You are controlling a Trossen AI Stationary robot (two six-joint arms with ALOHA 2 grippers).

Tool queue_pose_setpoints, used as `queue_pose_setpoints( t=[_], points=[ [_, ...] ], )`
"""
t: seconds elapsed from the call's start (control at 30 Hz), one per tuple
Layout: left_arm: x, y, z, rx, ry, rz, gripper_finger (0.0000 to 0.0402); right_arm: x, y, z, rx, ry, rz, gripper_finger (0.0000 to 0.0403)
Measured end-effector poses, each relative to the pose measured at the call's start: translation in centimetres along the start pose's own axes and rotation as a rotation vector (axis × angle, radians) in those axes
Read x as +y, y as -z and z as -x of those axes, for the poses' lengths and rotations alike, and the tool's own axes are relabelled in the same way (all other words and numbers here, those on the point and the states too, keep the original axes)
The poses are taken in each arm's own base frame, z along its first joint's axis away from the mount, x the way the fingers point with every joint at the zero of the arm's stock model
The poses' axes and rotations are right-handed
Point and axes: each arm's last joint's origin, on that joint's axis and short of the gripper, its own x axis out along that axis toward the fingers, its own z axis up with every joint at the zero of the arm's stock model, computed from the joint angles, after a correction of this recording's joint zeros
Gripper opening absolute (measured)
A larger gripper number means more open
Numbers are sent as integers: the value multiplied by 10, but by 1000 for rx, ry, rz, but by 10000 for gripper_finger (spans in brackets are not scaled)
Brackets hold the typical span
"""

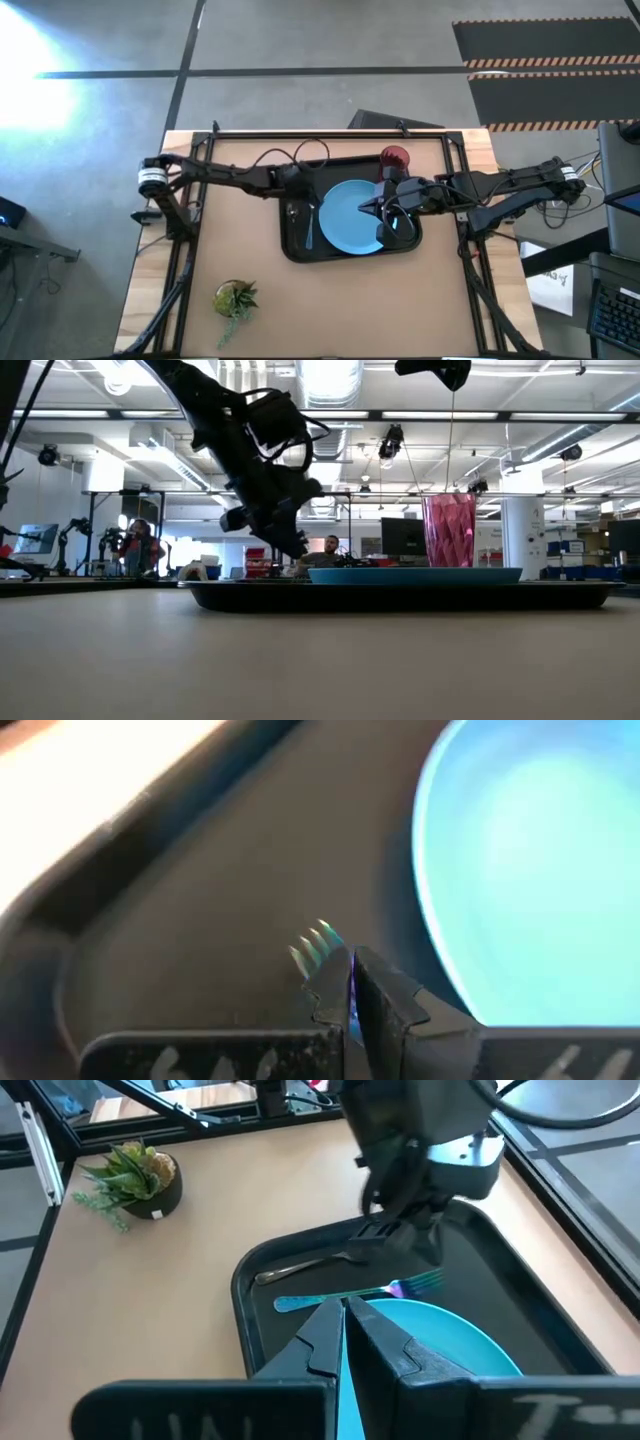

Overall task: Pick and place plate/cup/fork/spoon on tray
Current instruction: Adjust the blue fork

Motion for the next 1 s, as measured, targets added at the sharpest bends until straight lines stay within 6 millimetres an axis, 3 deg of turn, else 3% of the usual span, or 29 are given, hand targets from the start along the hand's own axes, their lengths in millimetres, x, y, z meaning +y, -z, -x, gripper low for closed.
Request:
queue_pose_setpoints(
  t=[0.23, 0.4, 0.63, 1.0],
  points=[
    [18, -10, -5, -12, -17, 33, 0, 0, 0, 0, -2, 0, -8, 9],
    [19, -16, -10, -47, 43, 54, 0, 0, 0, 0, -3, 0, -9, 9],
    [18, -5, -34, 41, 66, 42, 0, 0, -1, 0, -7, 4, -33, 9],
    [19, -11, -32, 10, 49, 17, 0, 0, 1, -1, 0, 4, -39, 9]
  ],
)
